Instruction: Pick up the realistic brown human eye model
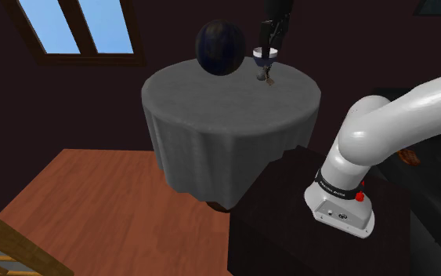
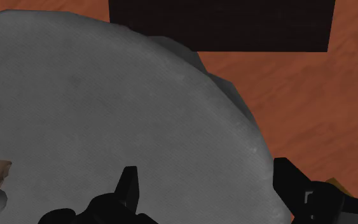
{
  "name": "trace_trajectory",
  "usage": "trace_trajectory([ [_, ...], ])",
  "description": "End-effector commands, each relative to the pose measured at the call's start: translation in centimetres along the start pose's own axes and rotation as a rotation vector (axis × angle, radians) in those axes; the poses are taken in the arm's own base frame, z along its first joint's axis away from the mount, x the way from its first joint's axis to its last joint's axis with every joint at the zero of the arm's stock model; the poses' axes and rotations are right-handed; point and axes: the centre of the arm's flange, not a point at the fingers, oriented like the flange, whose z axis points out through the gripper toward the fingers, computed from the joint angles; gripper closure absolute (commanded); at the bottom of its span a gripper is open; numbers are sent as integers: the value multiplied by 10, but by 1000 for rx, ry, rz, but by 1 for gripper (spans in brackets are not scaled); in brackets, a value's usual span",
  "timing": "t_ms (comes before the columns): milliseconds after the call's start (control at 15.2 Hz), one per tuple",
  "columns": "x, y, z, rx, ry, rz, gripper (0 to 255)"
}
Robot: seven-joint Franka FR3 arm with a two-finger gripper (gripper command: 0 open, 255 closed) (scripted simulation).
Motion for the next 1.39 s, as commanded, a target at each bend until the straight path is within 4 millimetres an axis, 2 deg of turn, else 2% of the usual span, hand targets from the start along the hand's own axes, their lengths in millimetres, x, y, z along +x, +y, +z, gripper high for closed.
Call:
trace_trajectory([
  [0, 0, 0, 0, 0, 0, 0, 0],
  [660, 79, 103, 42, 42, -6, 206, 0],
  [1320, 136, 219, 88, 84, -12, 413, 0],
])
